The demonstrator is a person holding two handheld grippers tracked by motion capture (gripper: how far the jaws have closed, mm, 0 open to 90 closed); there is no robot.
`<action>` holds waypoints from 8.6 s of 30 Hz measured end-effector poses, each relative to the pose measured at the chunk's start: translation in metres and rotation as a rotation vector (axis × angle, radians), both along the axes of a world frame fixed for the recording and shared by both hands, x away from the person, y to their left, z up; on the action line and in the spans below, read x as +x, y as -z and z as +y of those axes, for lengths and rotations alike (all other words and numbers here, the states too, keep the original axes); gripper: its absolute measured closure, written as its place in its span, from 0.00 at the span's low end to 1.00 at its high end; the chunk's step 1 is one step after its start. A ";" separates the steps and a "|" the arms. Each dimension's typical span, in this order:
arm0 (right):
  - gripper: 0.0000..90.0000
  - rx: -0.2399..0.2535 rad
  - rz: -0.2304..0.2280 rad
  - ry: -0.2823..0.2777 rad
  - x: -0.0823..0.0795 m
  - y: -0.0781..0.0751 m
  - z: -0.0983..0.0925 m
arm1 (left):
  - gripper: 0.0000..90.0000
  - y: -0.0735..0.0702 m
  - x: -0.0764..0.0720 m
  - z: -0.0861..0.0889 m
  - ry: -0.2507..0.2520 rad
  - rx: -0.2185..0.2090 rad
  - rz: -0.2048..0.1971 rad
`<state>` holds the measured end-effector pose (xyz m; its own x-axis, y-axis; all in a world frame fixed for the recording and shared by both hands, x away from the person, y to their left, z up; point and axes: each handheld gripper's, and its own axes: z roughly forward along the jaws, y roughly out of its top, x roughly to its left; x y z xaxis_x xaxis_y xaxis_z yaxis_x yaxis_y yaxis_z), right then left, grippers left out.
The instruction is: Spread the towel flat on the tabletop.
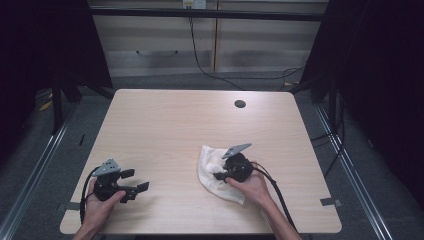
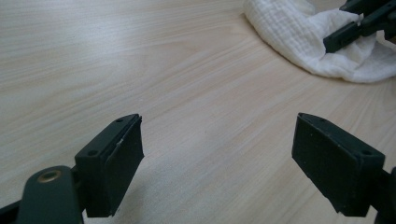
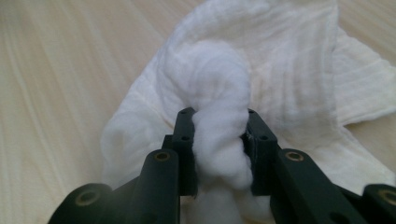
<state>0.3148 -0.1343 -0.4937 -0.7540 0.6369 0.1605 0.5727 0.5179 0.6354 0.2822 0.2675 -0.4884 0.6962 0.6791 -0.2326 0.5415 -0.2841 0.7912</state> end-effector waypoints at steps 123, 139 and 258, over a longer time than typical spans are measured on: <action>0.99 0.195 -0.245 0.118 0.018 -0.112 -0.040 | 0.20 -0.005 0.003 -0.009 0.012 0.003 -0.001; 0.98 0.146 -0.137 0.228 -0.021 -0.049 -0.106 | 0.27 -0.007 0.006 -0.014 -0.010 0.033 -0.001; 0.98 0.358 -0.421 0.251 0.027 -0.217 -0.119 | 0.98 -0.201 0.119 -0.054 0.049 -0.243 -0.349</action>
